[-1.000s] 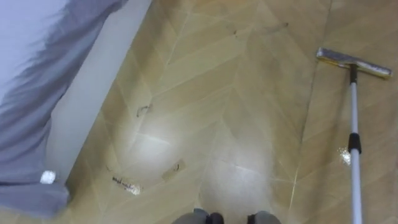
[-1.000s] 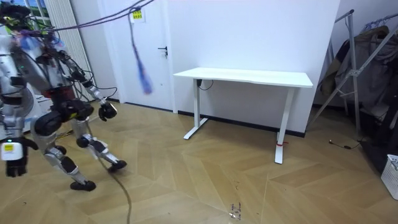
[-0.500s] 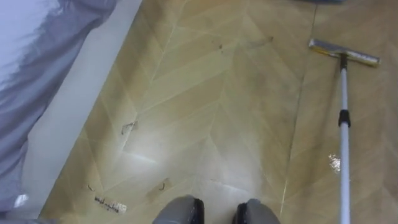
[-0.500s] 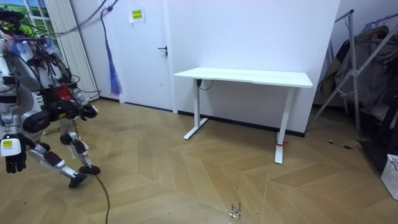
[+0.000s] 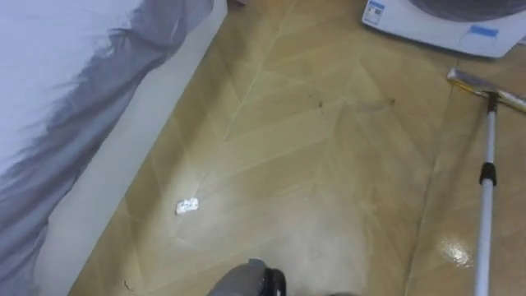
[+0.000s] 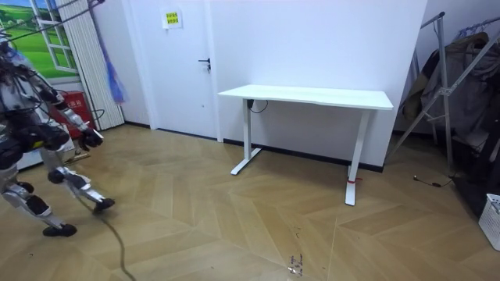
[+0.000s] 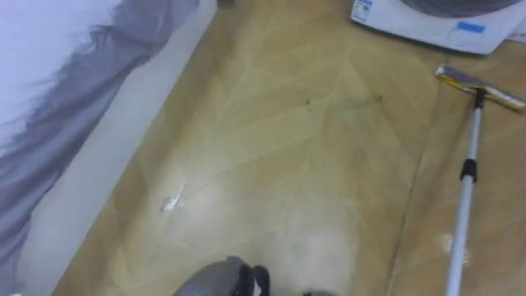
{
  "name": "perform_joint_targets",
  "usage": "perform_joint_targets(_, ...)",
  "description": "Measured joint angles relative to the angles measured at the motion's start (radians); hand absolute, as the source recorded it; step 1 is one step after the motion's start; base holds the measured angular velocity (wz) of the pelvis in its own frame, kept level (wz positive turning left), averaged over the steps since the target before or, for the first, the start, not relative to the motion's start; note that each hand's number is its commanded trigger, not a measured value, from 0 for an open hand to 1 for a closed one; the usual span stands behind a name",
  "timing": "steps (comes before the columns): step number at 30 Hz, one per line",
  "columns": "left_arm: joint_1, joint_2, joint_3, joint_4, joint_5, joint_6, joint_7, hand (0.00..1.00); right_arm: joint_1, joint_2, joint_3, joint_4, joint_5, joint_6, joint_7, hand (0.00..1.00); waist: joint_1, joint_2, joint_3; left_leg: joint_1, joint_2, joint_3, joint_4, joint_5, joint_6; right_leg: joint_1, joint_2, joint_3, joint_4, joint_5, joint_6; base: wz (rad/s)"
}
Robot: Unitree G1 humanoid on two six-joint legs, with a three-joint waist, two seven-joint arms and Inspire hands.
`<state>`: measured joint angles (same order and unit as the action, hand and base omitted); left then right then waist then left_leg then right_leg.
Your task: Mop floor
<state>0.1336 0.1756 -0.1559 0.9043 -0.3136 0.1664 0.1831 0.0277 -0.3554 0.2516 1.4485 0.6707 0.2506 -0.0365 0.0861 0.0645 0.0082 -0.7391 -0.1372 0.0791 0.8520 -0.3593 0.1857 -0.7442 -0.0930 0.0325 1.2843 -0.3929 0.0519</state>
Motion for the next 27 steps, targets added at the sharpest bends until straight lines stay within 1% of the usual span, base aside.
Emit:
perform_joint_targets(1, 0.000, -0.006, -0.002, 0.002, 0.001, -0.002, 0.000, 0.00, 0.026, 0.024, -0.001, 0.000, 0.000, -0.001, -0.009, 1.00, -0.012, -0.003, 0.0065, 0.030, -0.003, 0.000, -0.023, -0.007, 0.002, -0.044, 0.014, 0.015, -0.040, 0.000, 0.001, 0.10)
perform_joint_targets(2, 0.001, -0.010, -0.002, 0.006, 0.001, 0.000, 0.000, 0.00, 0.037, 0.035, -0.001, 0.000, -0.001, -0.001, -0.014, 1.00, -0.016, 0.000, 0.0058, 0.048, -0.004, 0.000, -0.036, -0.009, 0.000, -0.058, 0.020, 0.016, -0.078, 0.000, 0.001, 0.00)
perform_joint_targets(3, 0.003, -0.018, -0.002, 0.018, 0.001, 0.000, -0.001, 0.00, 0.056, 0.055, -0.001, -0.001, -0.003, -0.001, -0.018, 1.00, -0.028, -0.003, 0.0071, 0.085, -0.004, -0.006, -0.071, -0.011, -0.005, -0.071, 0.029, 0.018, -0.188, 0.003, -0.002, 0.00)
perform_joint_targets(4, 0.006, -0.025, -0.002, 0.020, 0.000, 0.005, -0.001, 0.00, 0.067, 0.066, -0.003, -0.001, -0.007, -0.001, -0.017, 1.00, -0.039, -0.005, 0.0063, 0.117, -0.004, -0.014, -0.101, -0.013, -0.009, -0.072, 0.032, 0.015, -0.322, 0.024, -0.015, 0.00)
perform_joint_targets(5, 0.009, -0.027, -0.001, 0.019, 0.000, 0.007, -0.001, 0.00, 0.070, 0.070, -0.003, 0.000, -0.009, -0.001, -0.016, 1.00, -0.044, -0.008, 0.0049, 0.132, -0.004, -0.017, -0.114, -0.015, -0.012, -0.070, 0.031, 0.012, -0.391, 0.045, -0.021, 0.04)
perform_joint_targets(6, 0.015, -0.028, 0.003, 0.016, 0.001, 0.008, -0.001, 0.00, 0.073, 0.079, -0.004, 0.002, -0.015, 0.001, -0.015, 1.00, -0.053, -0.012, 0.0033, 0.164, -0.004, -0.021, -0.129, -0.023, -0.021, -0.050, 0.028, -0.001, -0.509, 0.097, -0.032, 0.05)
perform_joint_targets(7, 0.020, -0.036, 0.021, 0.017, 0.001, 0.016, -0.001, 0.00, 0.087, 0.083, -0.009, 0.001, -0.032, 0.004, -0.011, 1.00, -0.055, -0.030, 0.0084, 0.200, 0.002, -0.031, -0.137, -0.038, -0.032, -0.012, 0.029, -0.019, -0.545, 0.152, -0.036, 0.00)
perform_joint_targets(8, 0.024, -0.041, 0.034, 0.017, 0.001, 0.018, -0.001, 0.00, 0.094, 0.086, -0.018, -0.001, -0.046, 0.007, -0.007, 1.00, -0.052, -0.027, 0.0041, 0.222, 0.006, -0.035, -0.147, -0.042, -0.040, 0.011, 0.033, -0.031, -0.561, 0.172, -0.045, -0.08)
perform_joint_targets(9, 0.033, -0.044, 0.045, 0.017, 0.001, 0.021, -0.001, 0.00, 0.094, 0.087, -0.030, -0.004, -0.068, 0.023, -0.004, 1.00, -0.050, -0.033, 0.0063, 0.268, 0.023, -0.047, -0.168, -0.052, -0.054, 0.063, 0.048, -0.047, -0.592, 0.183, -0.062, -0.12)
perform_joint_targets(10, 0.033, -0.042, 0.061, 0.024, 0.000, 0.023, -0.001, 0.00, 0.089, 0.088, -0.045, -0.008, -0.094, 0.036, 0.003, 1.00, -0.052, -0.031, 0.0025, 0.320, 0.038, -0.055, -0.200, -0.056, -0.062, 0.112, 0.061, -0.061, -0.616, 0.185, -0.071, -0.08)
perform_joint_targets(11, 0.030, -0.042, 0.069, 0.032, -0.002, 0.023, 0.000, 0.00, 0.086, 0.089, -0.050, -0.008, -0.105, 0.041, 0.006, 1.00, -0.053, -0.036, 0.0048, 0.348, 0.043, -0.059, -0.218, -0.057, -0.067, 0.138, 0.063, -0.065, -0.627, 0.182, -0.076, 0.00)
perform_joint_targets(12, 0.031, -0.043, 0.081, 0.048, -0.003, 0.023, 0.001, 0.00, 0.080, 0.088, -0.058, -0.008, -0.128, 0.054, 0.007, 1.00, -0.053, -0.049, 0.0073, 0.402, 0.055, -0.064, -0.250, -0.059, -0.075, 0.189, 0.071, -0.076, -0.644, 0.173, -0.084, 0.00)
perform_joint_targets(13, 0.032, -0.043, 0.083, 0.053, 0.003, 0.025, 0.000, 0.00, 0.070, 0.085, -0.061, -0.009, -0.149, 0.064, 0.007, 1.00, -0.054, -0.052, 0.0065, 0.448, 0.065, -0.076, -0.274, -0.063, -0.083, 0.235, 0.081, -0.088, -0.660, 0.163, -0.092, 0.04)
perform_joint_targets(14, 0.031, -0.042, 0.085, 0.057, 0.003, 0.025, 0.000, 0.00, 0.064, 0.085, -0.071, -0.009, -0.165, 0.070, 0.006, 1.00, -0.055, -0.050, 0.0056, 0.471, 0.071, -0.080, -0.286, -0.064, -0.086, 0.259, 0.085, -0.093, -0.670, 0.159, -0.095, 0.07)
perform_joint_targets(15, 0.031, -0.043, 0.099, 0.066, 0.004, 0.025, -0.002, 0.00, 0.046, 0.085, -0.081, -0.007, -0.185, 0.079, 0.006, 1.00, -0.055, -0.057, 0.0085, 0.517, 0.082, -0.087, -0.313, -0.064, -0.094, 0.302, 0.095, -0.102, -0.692, 0.154, -0.102, 0.07)
perform_joint_targets(16, 0.030, -0.043, 0.107, 0.069, 0.008, 0.027, -0.004, 0.00, 0.037, 0.085, -0.082, -0.007, -0.194, 0.080, 0.006, 1.00, -0.055, -0.057, 0.0082, 0.537, 0.087, -0.088, -0.329, -0.063, -0.097, 0.322, 0.099, -0.106, -0.703, 0.152, -0.105, 0.08)
perform_joint_targets(17, 0.027, -0.042, 0.119, 0.078, 0.017, 0.028, -0.006, 0.00, 0.023, 0.084, -0.083, -0.006, -0.200, 0.078, 0.009, 1.00, -0.054, -0.061, 0.0076, 0.574, 0.094, -0.091, -0.356, -0.058, -0.105, 0.355, 0.107, -0.112, -0.723, 0.149, -0.110, 0.09)
perform_joint_targets(18, 0.027, -0.040, 0.123, 0.084, 0.023, 0.029, -0.008, 0.00, 0.008, 0.081, -0.083, -0.006, -0.202, 0.076, 0.015, 1.00, -0.053, -0.063, 0.0074, 0.607, 0.095, -0.094, -0.379, -0.052, -0.115, 0.388, 0.114, -0.115, -0.744, 0.148, -0.114, 0.17)
perform_joint_targets(19, 0.027, -0.037, 0.123, 0.095, 0.026, 0.029, -0.011, 0.00, -0.001, 0.082, -0.083, -0.006, -0.202, 0.076, 0.022, 1.00, -0.057, -0.069, 0.0075, 0.632, 0.099, -0.091, -0.394, -0.037, -0.130, 0.420, 0.115, -0.120, -0.765, 0.148, -0.115, 0.16)
perform_joint_targets(20, 0.028, -0.035, 0.123, 0.098, 0.032, 0.031, -0.012, 0.00, -0.004, 0.083, -0.083, -0.006, -0.203, 0.076, 0.027, 1.00, -0.058, -0.075, 0.0064, 0.644, 0.100, -0.087, -0.404, -0.028, -0.135, 0.433, 0.114, -0.126, -0.774, 0.148, -0.116, 0.20)
perform_joint_targets(21, 0.034, -0.031, 0.123, 0.099, 0.040, 0.032, -0.012, 0.00, -0.009, 0.087, -0.082, -0.007, -0.205, 0.077, 0.035, 1.00, -0.059, -0.084, 0.0049, 0.671, 0.106, -0.077, -0.434, -0.009, -0.144, 0.465, 0.115, -0.133, -0.807, 0.151, -0.121, 0.19)
perform_joint_targets(22, 0.036, -0.026, 0.125, 0.103, 0.040, 0.033, -0.012, 0.00, -0.008, 0.092, -0.082, -0.009, -0.205, 0.077, 0.041, 1.00, -0.057, -0.091, 0.0041, 0.707, 0.110, -0.075, -0.475, 0.009, -0.147, 0.492, 0.120, -0.140, -0.839, 0.160, -0.125, 0.17)
perform_joint_targets(23, 0.037, -0.025, 0.127, 0.104, 0.040, 0.032, -0.012, 0.00, -0.008, 0.094, -0.082, -0.010, -0.205, 0.079, 0.042, 1.00, -0.054, -0.096, 0.0055, 0.725, 0.112, -0.075, -0.500, 0.017, -0.151, 0.503, 0.122, -0.141, -0.851, 0.163, -0.126, 0.06)
perform_joint_targets(24, 0.038, -0.025, 0.137, 0.106, 0.041, 0.033, -0.012, 0.00, -0.008, 0.098, -0.082, -0.011, -0.205, 0.078, 0.045, 1.00, -0.054, -0.099, 0.0050, 0.752, 0.121, -0.073, -0.540, 0.024, -0.151, 0.519, 0.133, -0.141, -0.870, 0.168, -0.130, -0.05)
perform_joint_targets(25, 0.044, -0.026, 0.155, 0.106, 0.043, 0.034, -0.012, 0.00, -0.008, 0.103, -0.082, -0.013, -0.207, 0.078, 0.046, 1.00, -0.053, -0.100, 0.0042, 0.772, 0.130, -0.069, -0.564, 0.024, -0.151, 0.532, 0.143, -0.141, -0.882, 0.171, -0.134, -0.08)
perform_joint_targets(26, 0.047, -0.026, 0.162, 0.106, 0.044, 0.035, -0.012, 0.00, -0.006, 0.106, -0.082, -0.013, -0.207, 0.078, 0.047, 1.00, -0.053, -0.097, 0.0023, 0.781, 0.134, -0.067, -0.573, 0.024, -0.152, 0.540, 0.149, -0.139, -0.890, 0.173, -0.136, -0.10)
perform_joint_targets(27, 0.054, -0.028, 0.179, 0.107, 0.046, 0.037, -0.012, 0.00, -0.002, 0.113, -0.082, -0.013, -0.213, 0.078, 0.046, 1.00, -0.054, -0.099, 0.0033, 0.800, 0.144, -0.058, -0.589, 0.025, -0.153, 0.558, 0.161, -0.135, -0.909, 0.178, -0.140, -0.07)
